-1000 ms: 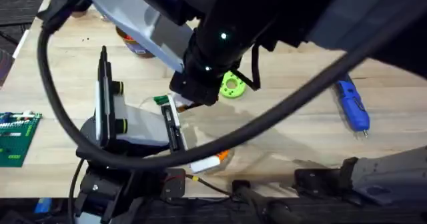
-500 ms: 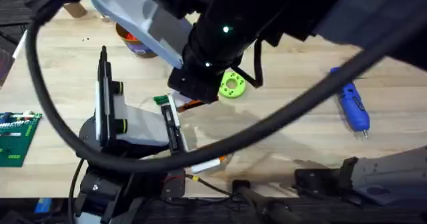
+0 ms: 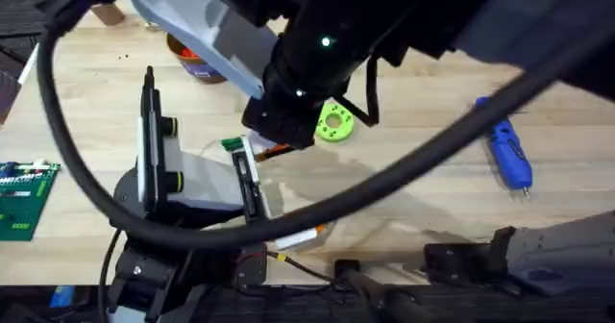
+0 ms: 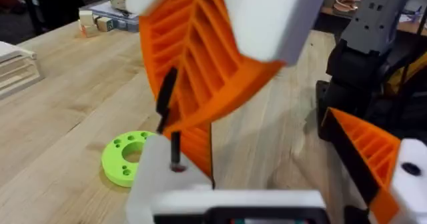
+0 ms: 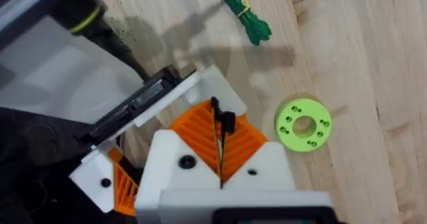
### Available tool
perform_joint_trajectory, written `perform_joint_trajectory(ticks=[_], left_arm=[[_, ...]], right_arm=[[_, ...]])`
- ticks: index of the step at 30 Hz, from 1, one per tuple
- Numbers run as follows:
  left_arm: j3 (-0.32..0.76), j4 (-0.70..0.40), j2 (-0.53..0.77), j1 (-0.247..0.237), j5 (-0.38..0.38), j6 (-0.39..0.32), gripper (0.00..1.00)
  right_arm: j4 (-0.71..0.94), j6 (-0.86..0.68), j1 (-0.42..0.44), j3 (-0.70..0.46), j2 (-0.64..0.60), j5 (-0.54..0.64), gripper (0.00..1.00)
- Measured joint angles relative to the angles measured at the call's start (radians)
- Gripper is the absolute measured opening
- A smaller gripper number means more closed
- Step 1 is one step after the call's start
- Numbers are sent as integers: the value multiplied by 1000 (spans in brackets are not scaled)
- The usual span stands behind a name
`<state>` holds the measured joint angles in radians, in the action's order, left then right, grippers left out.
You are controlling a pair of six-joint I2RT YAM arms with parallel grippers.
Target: Pick up the gripper from the table and insert it into the empty holder that is missing its gripper. Then pick up a screw, insert it into the mounting hole, and use the screwdriver to tighten it. Finally, clean up the table by picking up the vegetable and placing it into the bucket.
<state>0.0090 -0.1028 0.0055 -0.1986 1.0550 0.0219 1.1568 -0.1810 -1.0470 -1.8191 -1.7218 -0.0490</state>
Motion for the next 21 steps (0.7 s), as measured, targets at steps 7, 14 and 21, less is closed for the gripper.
perform_joint_trajectory(ticks=[7,14,21], left_arm=[[0,0,0,0,0,0,993],[0,0,0,0,0,0,992],[0,-2,2,0,3,9,993]], right_arm=[[0,0,0,0,0,0,8],[3,0,0,0,-24,0,8],[18,0,1,-2,-30,10,8]])
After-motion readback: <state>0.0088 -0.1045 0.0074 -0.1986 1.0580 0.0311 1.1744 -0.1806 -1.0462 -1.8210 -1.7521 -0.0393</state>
